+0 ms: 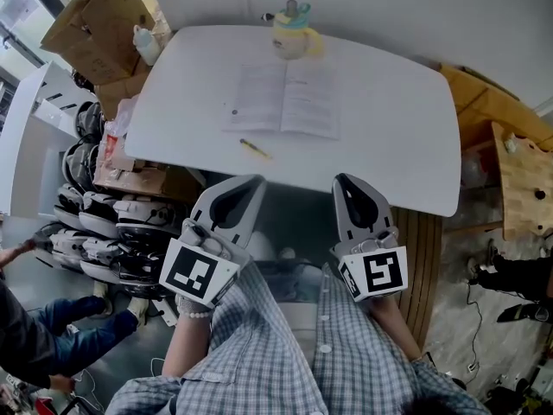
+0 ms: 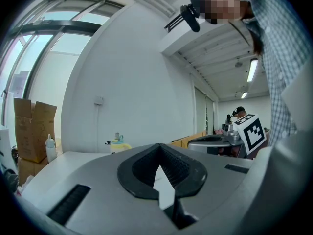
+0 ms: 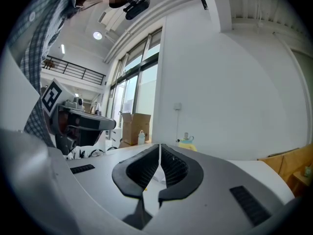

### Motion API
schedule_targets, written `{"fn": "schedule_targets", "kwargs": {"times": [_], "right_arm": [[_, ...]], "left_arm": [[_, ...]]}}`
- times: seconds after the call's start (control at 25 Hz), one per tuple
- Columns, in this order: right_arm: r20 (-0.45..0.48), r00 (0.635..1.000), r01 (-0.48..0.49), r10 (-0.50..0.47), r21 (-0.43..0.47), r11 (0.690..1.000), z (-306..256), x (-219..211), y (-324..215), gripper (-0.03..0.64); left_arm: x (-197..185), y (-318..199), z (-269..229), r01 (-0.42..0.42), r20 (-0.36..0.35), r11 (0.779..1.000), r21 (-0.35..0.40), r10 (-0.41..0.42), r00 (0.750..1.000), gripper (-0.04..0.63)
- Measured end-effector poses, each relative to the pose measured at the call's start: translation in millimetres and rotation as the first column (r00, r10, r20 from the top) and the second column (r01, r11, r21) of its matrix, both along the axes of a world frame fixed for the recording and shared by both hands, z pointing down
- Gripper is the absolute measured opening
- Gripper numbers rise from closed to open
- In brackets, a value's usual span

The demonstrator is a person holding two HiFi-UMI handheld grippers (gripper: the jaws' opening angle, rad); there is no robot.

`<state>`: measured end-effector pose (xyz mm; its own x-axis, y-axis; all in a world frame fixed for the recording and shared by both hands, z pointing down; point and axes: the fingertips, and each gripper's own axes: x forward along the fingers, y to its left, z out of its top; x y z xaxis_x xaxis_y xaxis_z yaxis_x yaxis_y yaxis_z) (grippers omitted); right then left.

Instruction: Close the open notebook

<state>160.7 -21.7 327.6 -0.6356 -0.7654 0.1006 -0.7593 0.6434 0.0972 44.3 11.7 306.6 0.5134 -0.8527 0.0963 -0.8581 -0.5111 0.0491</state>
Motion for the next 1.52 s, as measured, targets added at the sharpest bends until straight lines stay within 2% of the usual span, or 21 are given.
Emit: {"fn": "schedule_targets", "kwargs": {"times": [0.28, 0.96, 1.32, 1.52], "right_arm": [[0.003, 1.000, -0.013, 0.013, -0.018, 1.000, 5.7, 0.1, -4.2, 0.026], [-0.020, 0.996, -0.085, 0.084, -0.038, 0.996, 11.6, -24.5, -66.7, 0.026], [-0.046, 0.997, -0.069, 0.062, -0.159, 0.985, 47.4, -52.0, -97.4, 0.028], [-0.032, 0.993, -0.117, 0.113, -0.272, 0.955, 80.8, -59.4, -115.9, 0.028]], "left_arm": [[-4.9, -8.0, 4.6, 0.004, 0.000, 1.000, -0.024, -0.004, 1.000, 0.008], [-34.0, -77.4, 1.3, -0.078, -0.005, 0.997, -0.018, 0.078, 0.997, 0.008], [-56.5, -120.3, 6.5, -0.110, -0.010, 0.994, -0.030, 0.109, 0.994, 0.008], [-74.5, -139.5, 10.3, -0.123, -0.014, 0.991, -0.047, 0.122, 0.992, 0.008]]}}
